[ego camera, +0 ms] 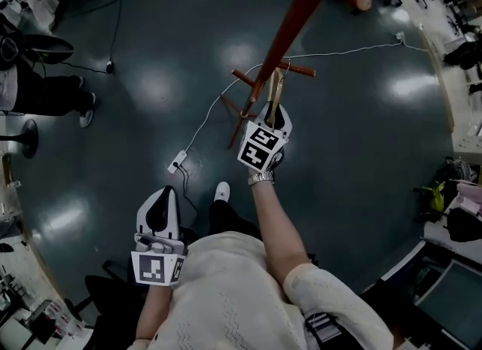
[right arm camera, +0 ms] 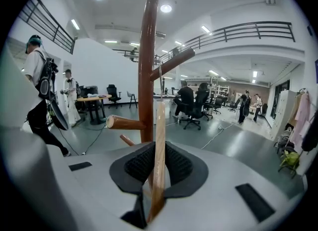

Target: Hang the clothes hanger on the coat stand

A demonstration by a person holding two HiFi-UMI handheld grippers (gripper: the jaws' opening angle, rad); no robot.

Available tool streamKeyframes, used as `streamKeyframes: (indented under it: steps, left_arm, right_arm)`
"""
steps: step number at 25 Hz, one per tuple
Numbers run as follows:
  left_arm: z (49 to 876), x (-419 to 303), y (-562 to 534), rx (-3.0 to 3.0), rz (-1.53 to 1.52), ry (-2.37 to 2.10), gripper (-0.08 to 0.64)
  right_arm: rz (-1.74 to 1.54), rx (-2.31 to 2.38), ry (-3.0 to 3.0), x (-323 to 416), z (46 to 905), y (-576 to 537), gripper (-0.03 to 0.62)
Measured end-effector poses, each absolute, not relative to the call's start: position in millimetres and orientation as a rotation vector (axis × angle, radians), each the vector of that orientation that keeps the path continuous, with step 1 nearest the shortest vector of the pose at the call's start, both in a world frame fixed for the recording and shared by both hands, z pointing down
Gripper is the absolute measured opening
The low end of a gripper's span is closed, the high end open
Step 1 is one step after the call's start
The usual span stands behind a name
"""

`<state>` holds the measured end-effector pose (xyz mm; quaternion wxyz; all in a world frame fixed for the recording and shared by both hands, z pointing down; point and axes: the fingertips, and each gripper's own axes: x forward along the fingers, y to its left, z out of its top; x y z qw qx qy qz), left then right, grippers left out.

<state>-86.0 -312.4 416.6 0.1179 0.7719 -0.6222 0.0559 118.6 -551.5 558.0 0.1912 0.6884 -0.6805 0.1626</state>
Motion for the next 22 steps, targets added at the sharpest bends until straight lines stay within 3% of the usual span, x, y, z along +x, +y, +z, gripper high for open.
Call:
streamKeyframes:
  steps: [22]
  left_arm:
    - [423.9,-109.6,-309.1,2.204,0.136,-1.862,0.012]
  right_arm:
    - [0.564,1.853,-2.034,86.1,573.9,-560.8,0.071]
